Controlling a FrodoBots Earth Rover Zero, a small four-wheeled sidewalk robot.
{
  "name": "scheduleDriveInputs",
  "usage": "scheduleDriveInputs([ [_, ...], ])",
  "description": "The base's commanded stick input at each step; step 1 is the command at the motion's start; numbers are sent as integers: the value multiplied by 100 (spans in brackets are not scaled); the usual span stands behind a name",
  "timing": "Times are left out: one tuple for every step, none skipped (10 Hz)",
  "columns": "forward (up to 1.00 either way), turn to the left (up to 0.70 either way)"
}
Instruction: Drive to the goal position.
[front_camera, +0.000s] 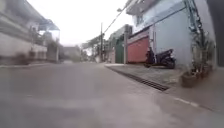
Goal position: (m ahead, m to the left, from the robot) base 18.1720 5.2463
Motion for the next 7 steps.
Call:
scheduleDriveInputs([
  [100, 0],
  [100, 0],
  [100, 0],
  [100, 5],
  [100, 22],
  [100, 40],
  [100, 40],
])
